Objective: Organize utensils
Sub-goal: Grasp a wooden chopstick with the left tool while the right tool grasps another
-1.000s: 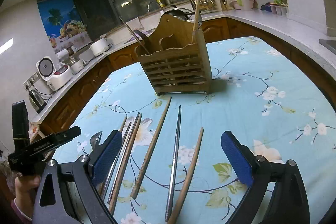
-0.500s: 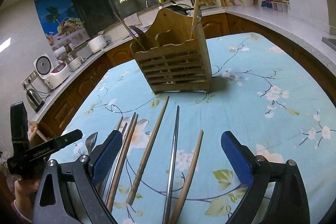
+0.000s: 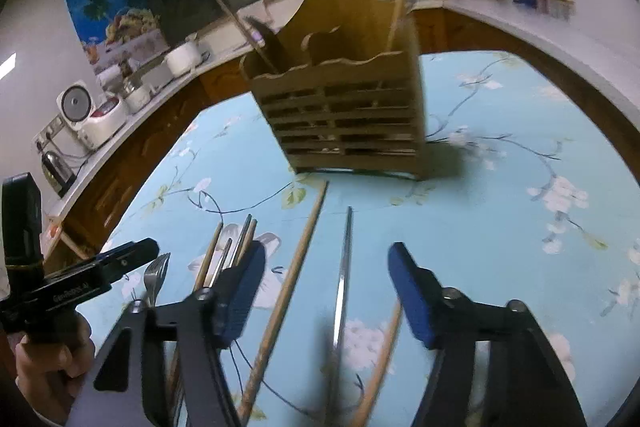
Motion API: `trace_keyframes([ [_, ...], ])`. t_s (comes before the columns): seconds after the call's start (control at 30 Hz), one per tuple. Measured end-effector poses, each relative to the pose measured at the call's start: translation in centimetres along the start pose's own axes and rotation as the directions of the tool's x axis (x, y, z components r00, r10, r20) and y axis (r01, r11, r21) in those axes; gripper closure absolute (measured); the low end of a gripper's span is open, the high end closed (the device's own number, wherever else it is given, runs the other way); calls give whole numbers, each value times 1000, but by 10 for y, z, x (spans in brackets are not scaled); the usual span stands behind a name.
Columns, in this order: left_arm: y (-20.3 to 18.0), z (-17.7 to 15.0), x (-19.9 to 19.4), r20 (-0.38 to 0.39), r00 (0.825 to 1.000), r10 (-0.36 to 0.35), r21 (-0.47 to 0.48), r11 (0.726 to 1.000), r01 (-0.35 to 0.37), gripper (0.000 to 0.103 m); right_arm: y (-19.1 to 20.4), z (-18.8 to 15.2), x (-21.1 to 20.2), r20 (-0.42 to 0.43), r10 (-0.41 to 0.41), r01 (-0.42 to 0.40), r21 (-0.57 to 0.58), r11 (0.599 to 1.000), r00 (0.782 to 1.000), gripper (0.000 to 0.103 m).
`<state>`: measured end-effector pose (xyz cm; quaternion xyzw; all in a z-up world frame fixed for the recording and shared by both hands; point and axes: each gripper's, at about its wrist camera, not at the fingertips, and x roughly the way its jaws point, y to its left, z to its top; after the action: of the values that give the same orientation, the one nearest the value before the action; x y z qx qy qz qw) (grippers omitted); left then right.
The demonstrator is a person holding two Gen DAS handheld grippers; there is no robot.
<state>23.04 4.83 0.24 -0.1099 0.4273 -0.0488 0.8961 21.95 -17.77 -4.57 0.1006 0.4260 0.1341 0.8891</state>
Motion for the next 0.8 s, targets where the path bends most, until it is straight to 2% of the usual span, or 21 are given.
trace_keyframes([
  [0.27, -13, 23, 37, -67, 998, -1, 51, 999, 4, 56, 9, 26, 52, -103, 5, -7, -22, 1000, 995, 65],
  [0.37, -19, 29, 52, -90, 996, -2, 75, 997, 9, 71, 10, 31, 70, -139, -11, 6, -34, 999, 990, 71],
  [0.5, -24, 29, 79, -163, 987, 7, 110, 994, 11, 84, 12, 33, 92, -191, -39, 28, -61, 998, 981, 76],
  [0.67, -33, 26, 88, -136, 990, 46, 174, 984, -22, 91, 23, 36, 97, -187, -95, 69, -138, 988, 978, 80],
  [0.73, -37, 26, 91, -128, 990, 55, 195, 980, -29, 95, 30, 35, 99, -178, -141, 106, -193, 975, 974, 86],
  [0.8, -38, 25, 93, -125, 991, 49, 198, 980, -24, 96, 31, 34, 100, -179, -144, 107, -202, 974, 973, 92],
])
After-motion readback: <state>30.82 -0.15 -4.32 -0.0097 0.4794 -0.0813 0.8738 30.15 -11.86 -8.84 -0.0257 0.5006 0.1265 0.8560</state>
